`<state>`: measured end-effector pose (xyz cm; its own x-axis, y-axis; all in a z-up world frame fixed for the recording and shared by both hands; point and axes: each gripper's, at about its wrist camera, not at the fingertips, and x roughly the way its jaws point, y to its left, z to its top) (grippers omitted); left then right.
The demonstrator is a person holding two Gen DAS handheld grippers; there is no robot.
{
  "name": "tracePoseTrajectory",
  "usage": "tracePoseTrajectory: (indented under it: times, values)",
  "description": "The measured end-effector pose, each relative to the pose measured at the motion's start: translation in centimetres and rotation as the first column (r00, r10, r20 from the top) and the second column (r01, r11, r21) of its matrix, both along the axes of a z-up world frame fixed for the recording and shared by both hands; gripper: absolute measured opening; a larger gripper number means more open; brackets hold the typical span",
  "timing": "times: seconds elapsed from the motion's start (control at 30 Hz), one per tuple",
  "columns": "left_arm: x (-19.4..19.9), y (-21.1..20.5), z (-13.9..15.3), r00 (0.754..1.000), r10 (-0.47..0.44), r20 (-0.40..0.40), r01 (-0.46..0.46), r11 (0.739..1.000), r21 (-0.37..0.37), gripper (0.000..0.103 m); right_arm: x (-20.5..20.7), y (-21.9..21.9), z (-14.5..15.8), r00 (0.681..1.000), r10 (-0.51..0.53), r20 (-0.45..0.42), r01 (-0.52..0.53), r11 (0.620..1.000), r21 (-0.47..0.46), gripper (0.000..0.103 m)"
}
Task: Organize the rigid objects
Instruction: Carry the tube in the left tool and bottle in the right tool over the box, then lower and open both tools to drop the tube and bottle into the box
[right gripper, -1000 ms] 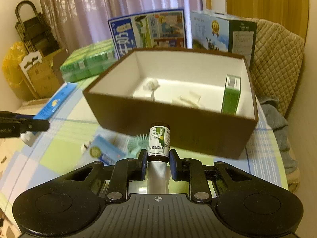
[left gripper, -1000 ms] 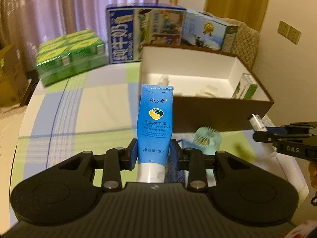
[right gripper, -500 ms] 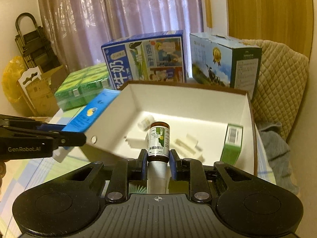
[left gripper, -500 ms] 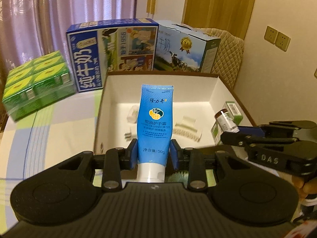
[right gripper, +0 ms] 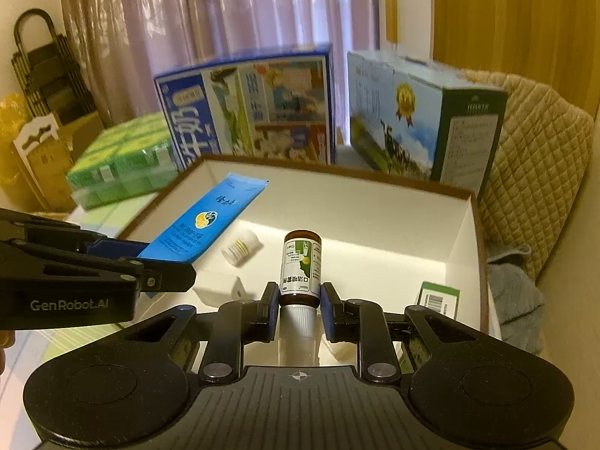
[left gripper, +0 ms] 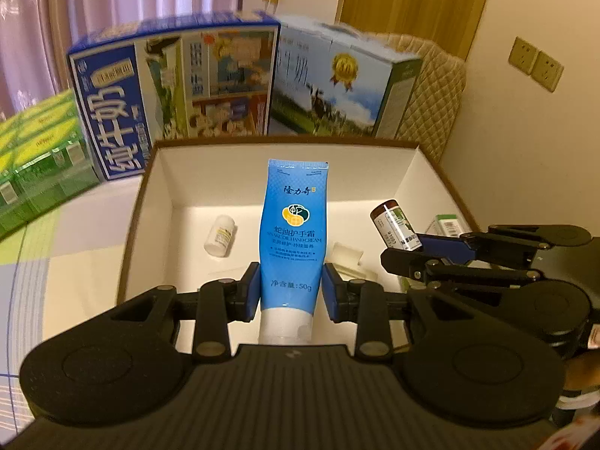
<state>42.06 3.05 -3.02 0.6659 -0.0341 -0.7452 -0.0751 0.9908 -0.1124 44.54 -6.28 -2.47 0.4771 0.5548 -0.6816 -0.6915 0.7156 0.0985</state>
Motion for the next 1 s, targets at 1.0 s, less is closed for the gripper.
tracePoseTrajectory:
  times: [1.0]
  values:
    - [2.8, 1.5, -5.2, 0.985, -0.004, -0.170, 0.004, 1.000, -0.006, 0.033, 2.2, 1.4, -4.5, 0.991, 0.034, -0.131, -0.045, 0.996, -0.081, 0.020]
